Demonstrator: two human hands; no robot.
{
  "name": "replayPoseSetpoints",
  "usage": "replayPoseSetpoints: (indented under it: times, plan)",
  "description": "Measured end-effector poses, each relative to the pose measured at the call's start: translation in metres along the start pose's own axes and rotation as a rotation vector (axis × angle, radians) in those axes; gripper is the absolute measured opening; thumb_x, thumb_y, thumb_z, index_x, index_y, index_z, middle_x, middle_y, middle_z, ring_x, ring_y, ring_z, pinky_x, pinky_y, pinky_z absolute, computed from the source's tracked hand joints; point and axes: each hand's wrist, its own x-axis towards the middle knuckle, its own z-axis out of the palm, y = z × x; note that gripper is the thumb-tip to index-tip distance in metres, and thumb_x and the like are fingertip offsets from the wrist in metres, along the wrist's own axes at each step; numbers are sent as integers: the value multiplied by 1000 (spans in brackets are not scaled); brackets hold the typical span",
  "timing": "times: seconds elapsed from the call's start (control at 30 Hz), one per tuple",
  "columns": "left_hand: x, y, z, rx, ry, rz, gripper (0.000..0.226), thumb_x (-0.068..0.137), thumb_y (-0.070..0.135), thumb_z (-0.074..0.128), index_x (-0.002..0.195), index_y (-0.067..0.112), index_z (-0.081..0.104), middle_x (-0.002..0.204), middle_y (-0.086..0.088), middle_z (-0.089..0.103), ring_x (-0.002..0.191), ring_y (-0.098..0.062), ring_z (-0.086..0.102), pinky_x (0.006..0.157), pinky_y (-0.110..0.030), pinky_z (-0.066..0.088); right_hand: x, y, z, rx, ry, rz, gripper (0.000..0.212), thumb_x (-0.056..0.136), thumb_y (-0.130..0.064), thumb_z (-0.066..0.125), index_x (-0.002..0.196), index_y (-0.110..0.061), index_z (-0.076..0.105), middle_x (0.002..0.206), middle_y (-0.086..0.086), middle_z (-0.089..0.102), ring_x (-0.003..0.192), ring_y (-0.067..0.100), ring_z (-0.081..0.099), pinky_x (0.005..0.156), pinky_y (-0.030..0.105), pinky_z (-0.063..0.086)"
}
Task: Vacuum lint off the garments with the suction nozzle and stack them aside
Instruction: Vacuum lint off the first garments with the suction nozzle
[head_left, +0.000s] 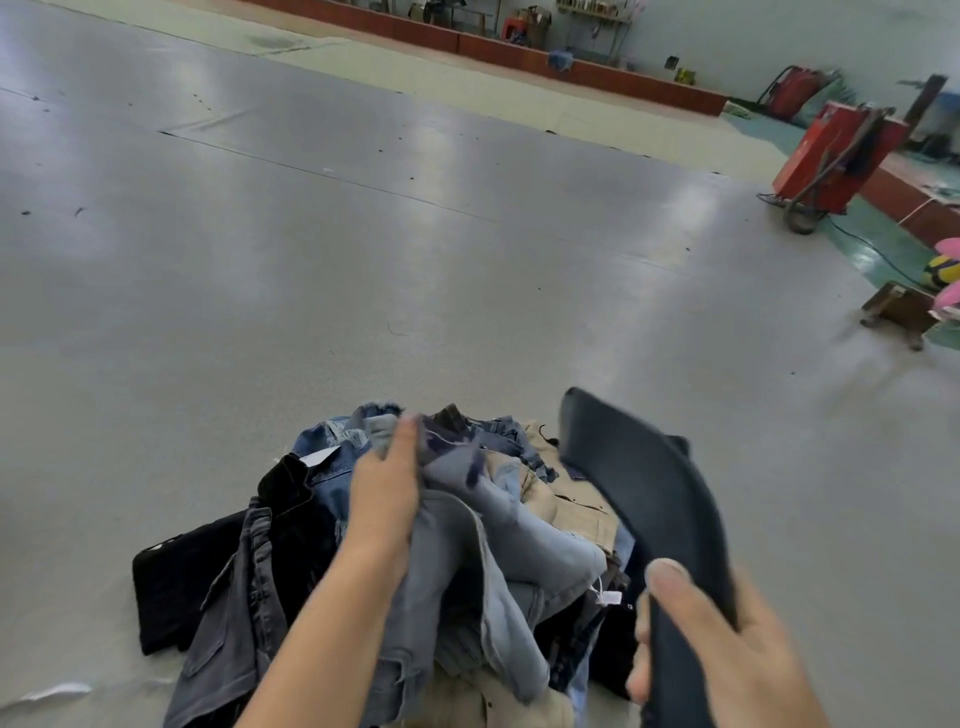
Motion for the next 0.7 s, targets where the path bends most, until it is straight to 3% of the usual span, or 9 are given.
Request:
replayPoseSetpoints:
  times: [0.1, 0.2, 0.23, 0.33, 0.37, 0.43, 0.5, 0.57, 0.7]
  plan:
    - [9, 6, -15, -16, 6, 57, 34, 95, 40, 53, 79, 13, 67, 69, 1, 69, 67, -13, 64, 57, -21, 50, 1, -8, -17, -32, 53, 6, 30, 61, -28, 67, 81, -6, 61, 49, 24, 52, 32, 33, 48, 32, 30, 41]
    - [3, 7, -15, 89, -139, 165, 38, 95, 37, 52, 76, 9, 69, 64, 3, 72, 59, -3, 65, 53, -13, 49, 2, -8, -14, -150, -46, 36, 20, 67, -19, 79, 84, -22, 69, 51, 18, 58, 37, 31, 54, 39, 29, 44]
    - [0, 7, -13, 116, -176, 181, 39, 94, 37, 51, 74, 9, 69, 63, 2, 71, 58, -3, 64, 53, -13, 49, 1, -5, -10, -196, -102, 31, 26, 67, -21, 84, 88, -29, 71, 53, 13, 62, 40, 27, 56, 42, 26, 45]
    - [-6, 8, -8, 134, -243, 159, 44, 92, 42, 51, 67, 12, 69, 64, -4, 68, 61, -14, 62, 59, -20, 47, 1, 8, 4, -304, -280, -3, 55, 44, -56, 71, 99, -52, 65, 77, -10, 73, 68, 9, 67, 64, 23, 47]
    - [-8, 8, -7, 129, -259, 146, 44, 89, 47, 51, 70, 10, 66, 68, -9, 64, 65, -19, 58, 64, -26, 44, 2, 13, 7, -332, -305, -1, 59, 44, -61, 69, 102, -53, 61, 86, -21, 72, 78, 0, 66, 71, 20, 47]
    - [-13, 6, -2, 126, -299, 111, 46, 81, 53, 51, 71, 9, 60, 71, -15, 56, 68, -22, 51, 64, -31, 39, 4, 17, 13, -376, -311, 24, 43, 61, -60, 72, 99, -54, 53, 91, -35, 65, 82, -12, 62, 69, 8, 45]
    - [-16, 3, 3, 124, -337, 95, 44, 86, 50, 50, 69, 10, 58, 68, -10, 59, 65, -19, 53, 61, -26, 40, 5, 17, 16, -372, -300, 40, 29, 75, -46, 71, 94, -56, 52, 80, -21, 70, 69, -2, 66, 57, 8, 46]
    - [-19, 1, 5, 155, -376, 102, 47, 90, 46, 48, 74, 5, 64, 67, -4, 65, 66, -15, 60, 63, -23, 46, 6, 11, 18, -319, -275, 56, 27, 76, -41, 69, 94, -56, 55, 61, 4, 68, 51, 20, 65, 48, 21, 49]
    - [-24, 1, 3, 202, -428, 126, 69, 75, 60, 50, 85, -7, 62, 82, -27, 66, 77, -28, 63, 78, -45, 52, 23, -5, 12, -272, -166, -30, 10, 77, -42, 65, 85, -43, 60, 50, 6, 60, 41, 24, 61, 41, 23, 46]
